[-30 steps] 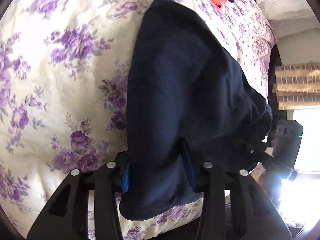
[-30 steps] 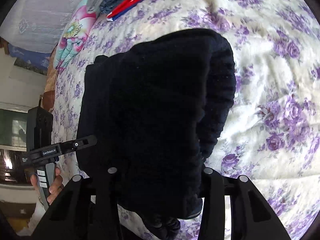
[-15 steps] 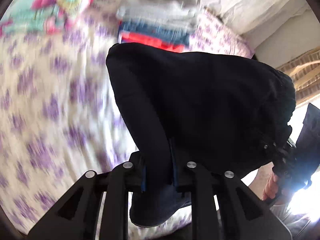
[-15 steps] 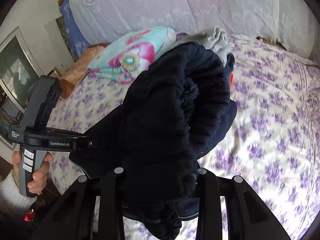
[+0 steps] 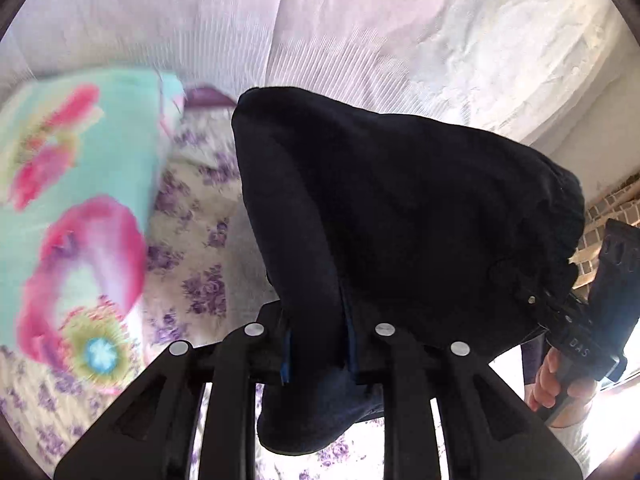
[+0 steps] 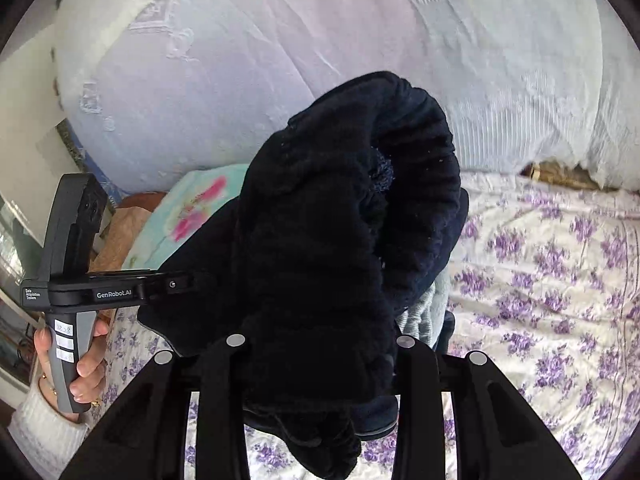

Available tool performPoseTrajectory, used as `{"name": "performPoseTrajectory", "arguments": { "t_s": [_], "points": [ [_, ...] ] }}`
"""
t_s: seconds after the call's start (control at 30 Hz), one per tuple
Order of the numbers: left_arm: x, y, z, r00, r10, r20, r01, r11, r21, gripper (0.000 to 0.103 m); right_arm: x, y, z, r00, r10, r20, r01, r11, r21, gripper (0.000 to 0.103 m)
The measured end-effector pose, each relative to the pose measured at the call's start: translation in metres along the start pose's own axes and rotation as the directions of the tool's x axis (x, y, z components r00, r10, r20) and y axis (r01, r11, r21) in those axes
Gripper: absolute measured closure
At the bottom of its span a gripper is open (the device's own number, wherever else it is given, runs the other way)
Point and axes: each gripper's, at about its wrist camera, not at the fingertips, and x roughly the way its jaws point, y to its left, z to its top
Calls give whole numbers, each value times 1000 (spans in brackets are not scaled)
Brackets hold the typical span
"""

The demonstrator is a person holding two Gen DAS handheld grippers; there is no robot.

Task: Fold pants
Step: 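Carry the folded sweatpants with both tools onto the clothes stack, then open both tools and release the sweatpants on the stack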

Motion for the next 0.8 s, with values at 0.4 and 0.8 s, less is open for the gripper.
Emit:
{"name": "performPoseTrajectory", "arguments": {
  "t_s": [0.4, 0.8],
  "points": [
    [73, 37, -37, 999, 49, 9, -49, 999, -17, 36, 47, -67, -37, 996, -71, -45, 71, 997, -12, 38],
    [-76, -42, -148, 892, 395, 221, -389, 918, -71, 5, -106, 9, -80, 897, -399, 189, 433, 879, -201, 16]
  ]
}}
